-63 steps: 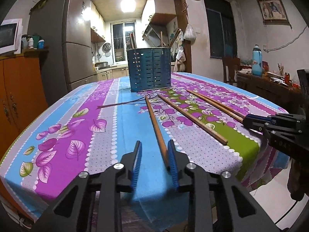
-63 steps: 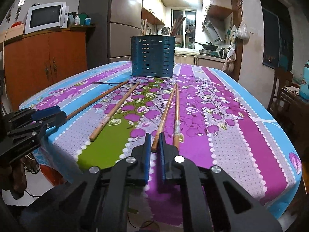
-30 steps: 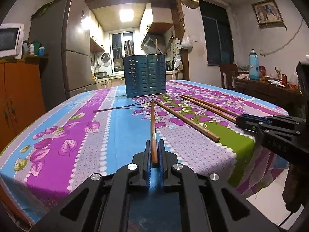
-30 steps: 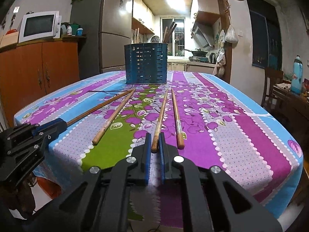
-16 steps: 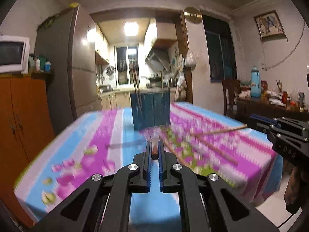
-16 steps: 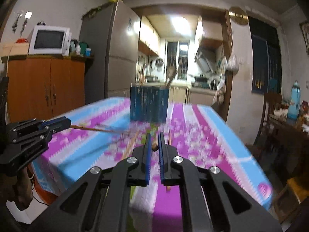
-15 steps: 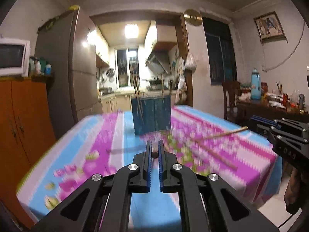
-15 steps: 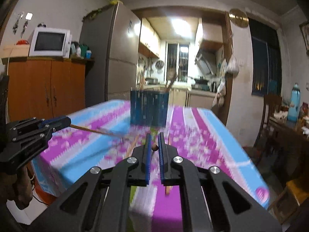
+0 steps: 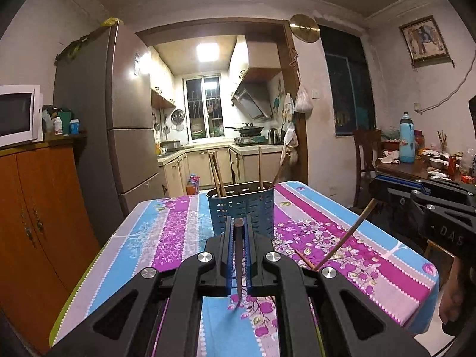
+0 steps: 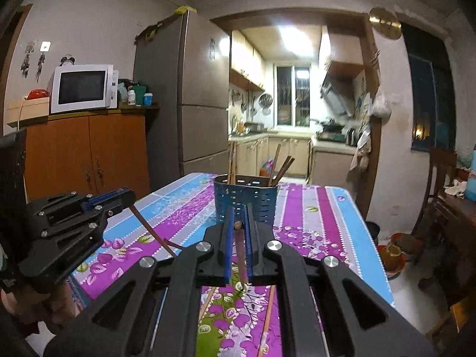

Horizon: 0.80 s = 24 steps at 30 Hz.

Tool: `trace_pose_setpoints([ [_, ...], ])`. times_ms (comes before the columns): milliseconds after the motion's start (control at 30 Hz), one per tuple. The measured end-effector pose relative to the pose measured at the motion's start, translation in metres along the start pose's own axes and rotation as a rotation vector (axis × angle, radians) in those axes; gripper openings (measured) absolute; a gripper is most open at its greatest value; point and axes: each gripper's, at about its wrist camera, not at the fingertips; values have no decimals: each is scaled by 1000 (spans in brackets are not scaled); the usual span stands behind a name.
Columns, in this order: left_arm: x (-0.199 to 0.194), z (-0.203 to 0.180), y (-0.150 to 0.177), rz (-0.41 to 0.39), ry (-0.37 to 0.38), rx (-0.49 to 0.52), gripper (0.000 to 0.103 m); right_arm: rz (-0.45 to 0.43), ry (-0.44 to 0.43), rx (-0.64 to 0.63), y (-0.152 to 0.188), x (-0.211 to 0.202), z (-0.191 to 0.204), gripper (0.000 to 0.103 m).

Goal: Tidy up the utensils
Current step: 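Carry both held chopsticks over the blue holder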

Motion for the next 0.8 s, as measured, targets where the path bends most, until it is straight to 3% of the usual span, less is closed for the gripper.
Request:
trace_pose_setpoints([
  [300, 17, 14, -16, 69, 7, -48, 7, -4, 6, -12, -19, 3, 5, 5],
  [800, 25, 26, -47, 69, 10, -74, 7, 1, 10, -13, -39, 17, 3, 5],
])
Point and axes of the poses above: each gripper's, at about its wrist camera, not at the fingertips, and x roughly the way its jaws point, z to its left, y to its underside, and after that the axes turned 8 degrees about x, right-handed
